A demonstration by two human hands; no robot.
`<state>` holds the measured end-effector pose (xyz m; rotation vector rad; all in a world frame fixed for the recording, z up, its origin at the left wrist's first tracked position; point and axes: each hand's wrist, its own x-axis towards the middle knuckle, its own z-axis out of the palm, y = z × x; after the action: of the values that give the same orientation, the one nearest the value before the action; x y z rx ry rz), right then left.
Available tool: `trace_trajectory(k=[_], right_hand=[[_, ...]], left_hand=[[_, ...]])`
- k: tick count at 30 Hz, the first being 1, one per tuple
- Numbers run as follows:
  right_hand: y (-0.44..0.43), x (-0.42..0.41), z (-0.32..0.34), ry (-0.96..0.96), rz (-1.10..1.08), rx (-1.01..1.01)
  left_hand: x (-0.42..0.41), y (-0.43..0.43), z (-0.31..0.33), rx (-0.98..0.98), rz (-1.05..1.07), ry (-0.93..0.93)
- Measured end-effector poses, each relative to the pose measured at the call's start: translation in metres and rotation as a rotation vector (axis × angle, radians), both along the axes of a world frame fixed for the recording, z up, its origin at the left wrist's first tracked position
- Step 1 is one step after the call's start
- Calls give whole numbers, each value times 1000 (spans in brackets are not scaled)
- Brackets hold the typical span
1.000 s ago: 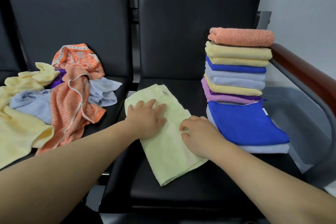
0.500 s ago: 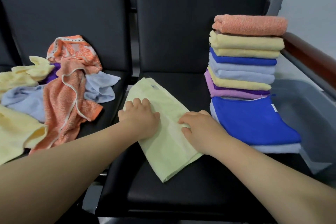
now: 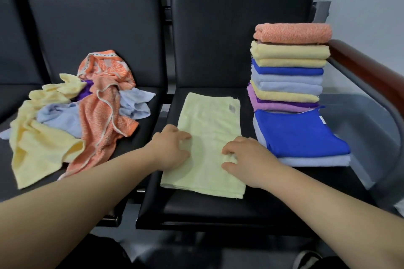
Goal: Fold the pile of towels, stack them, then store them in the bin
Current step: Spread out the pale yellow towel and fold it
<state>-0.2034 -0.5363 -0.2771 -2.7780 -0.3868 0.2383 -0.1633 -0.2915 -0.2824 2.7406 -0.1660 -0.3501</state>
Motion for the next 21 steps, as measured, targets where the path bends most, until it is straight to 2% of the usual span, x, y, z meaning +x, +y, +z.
trace_trajectory(k=[3, 7, 9, 12, 17, 21], right_hand=[[5, -5, 3, -40, -1, 50], [12, -15, 5, 59, 16, 129], [15, -19, 10, 95, -10, 172], [16, -23, 19, 193, -11, 222], [18, -35, 28, 258, 17, 187], [23, -39, 31, 235, 28, 105]], left_hand=[[-29, 16, 11, -312, -65, 47], [-55, 25, 21, -756, -63, 350], [-59, 31, 25, -887, -64, 432], [-57, 34, 35, -946, -72, 431], [-54, 28, 48, -828, -87, 283], [-50, 19, 52, -955, 19, 257]])
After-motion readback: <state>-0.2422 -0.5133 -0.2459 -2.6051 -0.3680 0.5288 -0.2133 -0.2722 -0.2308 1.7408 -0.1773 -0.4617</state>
